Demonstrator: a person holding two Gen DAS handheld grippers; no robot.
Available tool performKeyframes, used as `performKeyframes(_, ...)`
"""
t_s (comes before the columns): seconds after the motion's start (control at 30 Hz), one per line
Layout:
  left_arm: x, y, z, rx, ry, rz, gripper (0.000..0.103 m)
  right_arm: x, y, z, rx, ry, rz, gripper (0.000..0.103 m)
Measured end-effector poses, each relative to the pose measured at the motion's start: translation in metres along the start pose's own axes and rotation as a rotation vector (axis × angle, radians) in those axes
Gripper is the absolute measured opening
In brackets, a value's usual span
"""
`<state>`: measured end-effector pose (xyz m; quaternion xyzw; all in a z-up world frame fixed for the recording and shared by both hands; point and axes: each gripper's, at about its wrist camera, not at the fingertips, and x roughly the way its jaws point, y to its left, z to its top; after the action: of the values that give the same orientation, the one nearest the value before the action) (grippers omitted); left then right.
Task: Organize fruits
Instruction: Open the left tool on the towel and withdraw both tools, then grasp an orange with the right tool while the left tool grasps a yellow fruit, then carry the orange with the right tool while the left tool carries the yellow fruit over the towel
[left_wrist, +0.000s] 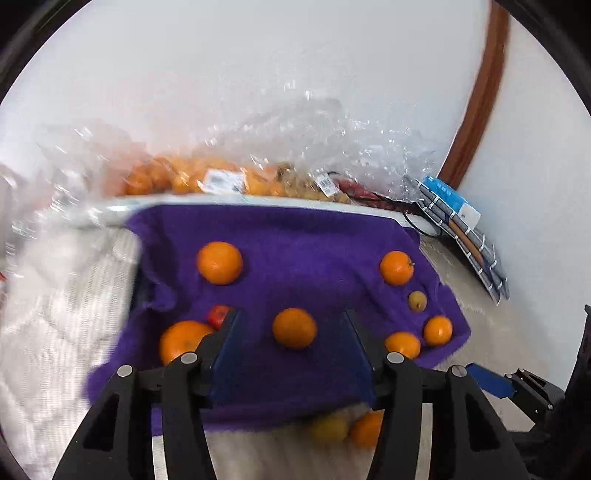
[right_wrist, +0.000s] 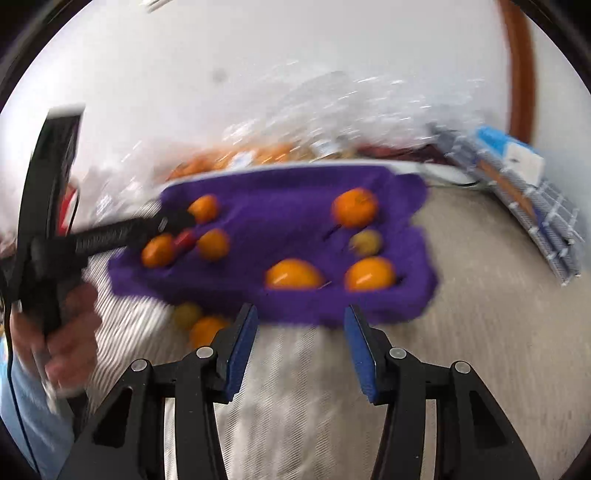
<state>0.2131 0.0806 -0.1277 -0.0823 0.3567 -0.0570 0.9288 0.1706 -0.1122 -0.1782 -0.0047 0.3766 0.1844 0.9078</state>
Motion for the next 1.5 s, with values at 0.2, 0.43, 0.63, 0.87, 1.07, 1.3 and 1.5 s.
performKeyframes(0.2, -0.032, 0.038, -0.018, -0.038, 0.027, 0.011, 0.055, 0.01, 0.042, -0.017, -0.099, 0.02, 0.076, 0.049)
performKeyframes(0.43, -0.048, 0.058, -0.044, -0.061, 0.066, 0.034, 0.055, 0.045, 0.055, -0.012, -0.125, 0.099, 0.064, 0.036)
performKeyframes(0.63, -0.035, 0.036, -0.051, -0.038, 0.116, -0.032, 0.054, 0.037, 0.044, -0.018, -0.104, 0.094, 0.076, 0.034)
performKeyframes(0.87, 0.0, -0.026, -0.06, 0.064, 0.168, -0.022, 0.054, -0.005, 0.003, -0.021, -0.063, 0.044, 0.015, 0.034)
performKeyframes(1.07, 0.021, -0.038, -0.06, 0.039, 0.194, 0.039, 0.045, -0.033, -0.031, -0.031, -0.016, 0.024, -0.006, 0.034)
performKeyframes(1.3, 0.008, -0.036, -0.055, 0.021, 0.155, 0.043, 0.027, -0.035, -0.043, -0.029, 0.007, 0.01, -0.017, 0.034)
performKeyframes(1.5, -0.013, -0.027, -0.029, 0.023, 0.096, 0.073, 0.027, -0.034, -0.041, -0.003, 0.011, -0.029, -0.013, 0.034)
